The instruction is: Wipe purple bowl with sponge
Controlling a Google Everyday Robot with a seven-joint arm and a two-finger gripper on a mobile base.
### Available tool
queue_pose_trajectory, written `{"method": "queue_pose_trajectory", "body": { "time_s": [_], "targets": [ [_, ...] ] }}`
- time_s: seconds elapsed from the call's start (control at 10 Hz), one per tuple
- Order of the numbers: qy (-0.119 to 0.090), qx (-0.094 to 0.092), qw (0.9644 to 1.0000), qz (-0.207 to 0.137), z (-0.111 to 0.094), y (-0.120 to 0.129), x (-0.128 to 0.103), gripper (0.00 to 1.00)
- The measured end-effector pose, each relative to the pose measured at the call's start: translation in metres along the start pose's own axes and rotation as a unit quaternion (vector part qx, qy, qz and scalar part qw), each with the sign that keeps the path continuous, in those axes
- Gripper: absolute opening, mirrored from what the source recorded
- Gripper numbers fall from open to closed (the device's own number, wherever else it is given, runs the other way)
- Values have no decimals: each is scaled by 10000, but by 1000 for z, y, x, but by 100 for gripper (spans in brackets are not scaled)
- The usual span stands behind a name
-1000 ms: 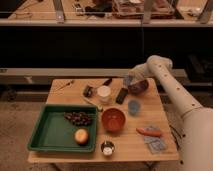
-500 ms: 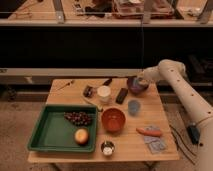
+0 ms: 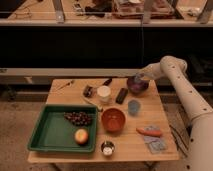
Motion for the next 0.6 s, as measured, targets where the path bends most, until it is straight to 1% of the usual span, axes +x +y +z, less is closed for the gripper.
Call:
{"method": "queue_pose_trajectory", "body": {
  "time_s": [0.2, 0.4, 0.5, 0.6],
  "targets": [
    [-134, 43, 9998, -113, 10, -15, -21, 0],
    [-305, 18, 9992, -254, 22, -22, -48, 0],
    [-418, -49, 9985, -356, 31, -18, -63, 0],
    [-486, -112, 9979, -408, 37, -10, -71, 0]
  ]
}}
